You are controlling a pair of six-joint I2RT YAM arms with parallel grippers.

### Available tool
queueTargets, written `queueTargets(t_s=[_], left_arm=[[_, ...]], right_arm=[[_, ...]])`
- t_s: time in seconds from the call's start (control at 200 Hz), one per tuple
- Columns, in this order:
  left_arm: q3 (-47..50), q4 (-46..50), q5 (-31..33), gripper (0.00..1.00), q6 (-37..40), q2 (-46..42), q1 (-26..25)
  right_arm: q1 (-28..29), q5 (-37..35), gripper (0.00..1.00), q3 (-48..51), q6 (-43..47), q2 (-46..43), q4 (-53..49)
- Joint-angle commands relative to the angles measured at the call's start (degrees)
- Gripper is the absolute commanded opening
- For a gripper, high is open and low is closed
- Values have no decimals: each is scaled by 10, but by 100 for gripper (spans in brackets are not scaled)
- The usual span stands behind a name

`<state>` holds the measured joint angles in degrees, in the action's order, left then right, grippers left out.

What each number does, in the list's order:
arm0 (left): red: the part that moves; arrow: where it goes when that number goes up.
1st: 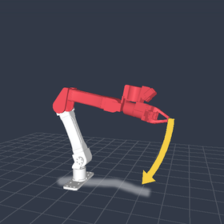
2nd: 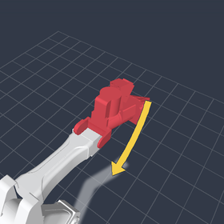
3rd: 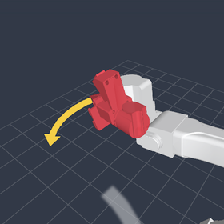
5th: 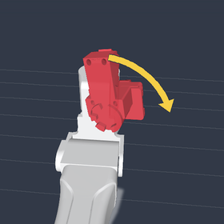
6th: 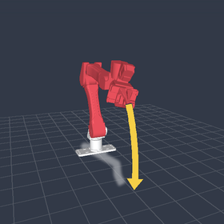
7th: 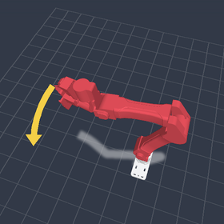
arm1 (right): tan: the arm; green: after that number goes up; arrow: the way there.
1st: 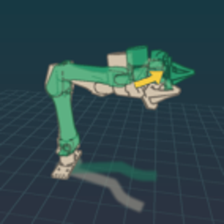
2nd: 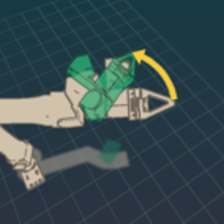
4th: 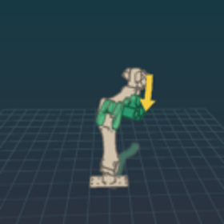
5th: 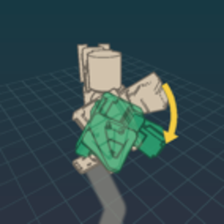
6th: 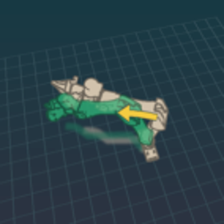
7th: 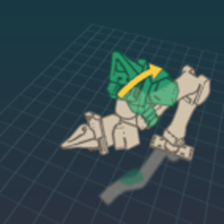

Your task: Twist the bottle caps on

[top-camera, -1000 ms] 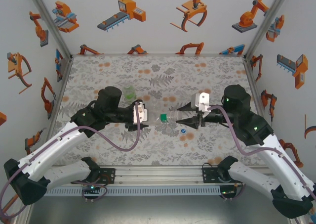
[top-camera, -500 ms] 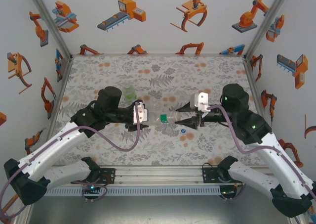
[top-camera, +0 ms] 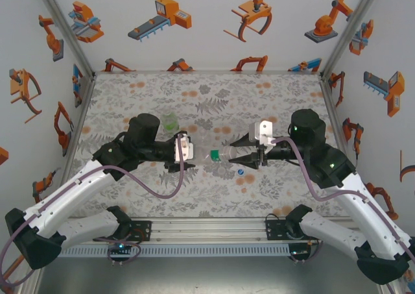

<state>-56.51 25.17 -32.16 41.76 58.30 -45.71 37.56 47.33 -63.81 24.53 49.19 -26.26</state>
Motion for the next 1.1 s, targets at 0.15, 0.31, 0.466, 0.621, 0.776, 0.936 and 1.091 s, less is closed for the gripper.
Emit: queueTargets(t_s=[0.15, 0.31, 0.466, 0.621, 0.776, 0.936, 1.091], left_arm=[[3, -18, -25, 0, -13, -6, -3], [7, -28, -28, 0, -18, -11, -3], [9, -36, -19, 0, -23, -16, -3], [25, -65, -1, 0, -31, -30, -2], [28, -75, 49, 0, -35, -32, -2], [37, -95, 89, 0, -40, -37, -2], [36, -96, 110, 0, -42, -35, -2]], right_arm=[[0, 24, 7, -1, 5, 9, 6], [1, 9, 0, -6, -32, 22, 15], [3, -6, 0, -3, -76, 29, 18], [3, -33, 0, 21, -162, 27, 66], [3, -97, 0, 54, -331, 26, 155], [3, -190, 0, 67, -497, 32, 181], [3, -234, 0, 67, -659, 51, 180]])
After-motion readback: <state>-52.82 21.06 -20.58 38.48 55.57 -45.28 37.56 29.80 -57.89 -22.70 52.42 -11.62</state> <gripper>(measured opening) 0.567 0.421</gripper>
